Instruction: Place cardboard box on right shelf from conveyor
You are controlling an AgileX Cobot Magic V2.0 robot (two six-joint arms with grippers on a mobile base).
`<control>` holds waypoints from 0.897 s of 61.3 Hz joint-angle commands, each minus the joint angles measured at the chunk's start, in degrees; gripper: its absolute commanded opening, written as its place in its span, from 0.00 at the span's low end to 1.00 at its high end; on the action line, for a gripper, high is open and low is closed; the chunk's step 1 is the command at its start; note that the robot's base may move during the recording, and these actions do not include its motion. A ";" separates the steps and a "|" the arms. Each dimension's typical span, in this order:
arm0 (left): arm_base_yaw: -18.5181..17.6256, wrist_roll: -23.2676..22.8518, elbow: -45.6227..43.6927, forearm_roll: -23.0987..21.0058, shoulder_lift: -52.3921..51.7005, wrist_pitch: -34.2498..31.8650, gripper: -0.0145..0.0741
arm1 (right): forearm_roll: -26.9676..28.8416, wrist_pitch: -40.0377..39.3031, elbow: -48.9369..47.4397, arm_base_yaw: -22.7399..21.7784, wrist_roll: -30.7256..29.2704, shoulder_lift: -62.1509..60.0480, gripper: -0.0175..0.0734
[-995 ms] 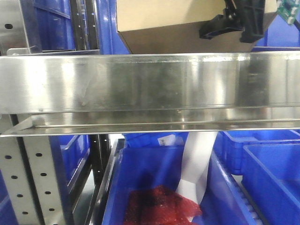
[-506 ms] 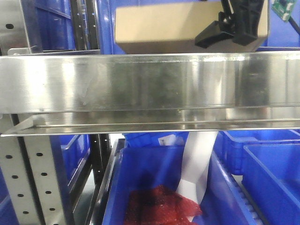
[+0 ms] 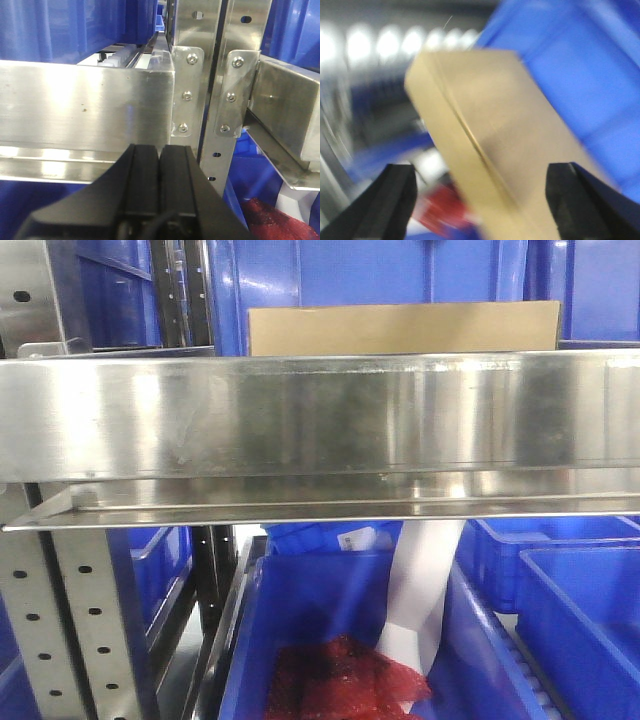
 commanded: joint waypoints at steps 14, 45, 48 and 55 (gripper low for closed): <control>0.06 0.01 0.52 -0.34 -0.82 -4.89 0.03 | -19.00 -7.55 9.14 -0.31 42.14 -18.49 0.35; 0.06 0.01 0.52 -0.34 -0.82 -4.89 0.03 | -23.10 -10.23 25.72 -0.31 47.41 -39.34 0.26; 0.06 0.01 0.52 -0.34 -0.82 -4.89 0.03 | -23.10 -9.91 25.81 -0.31 47.41 -39.28 0.26; 0.06 0.01 0.52 -0.34 -0.82 -4.89 0.03 | -23.10 -9.77 25.81 -0.31 47.41 -39.28 0.26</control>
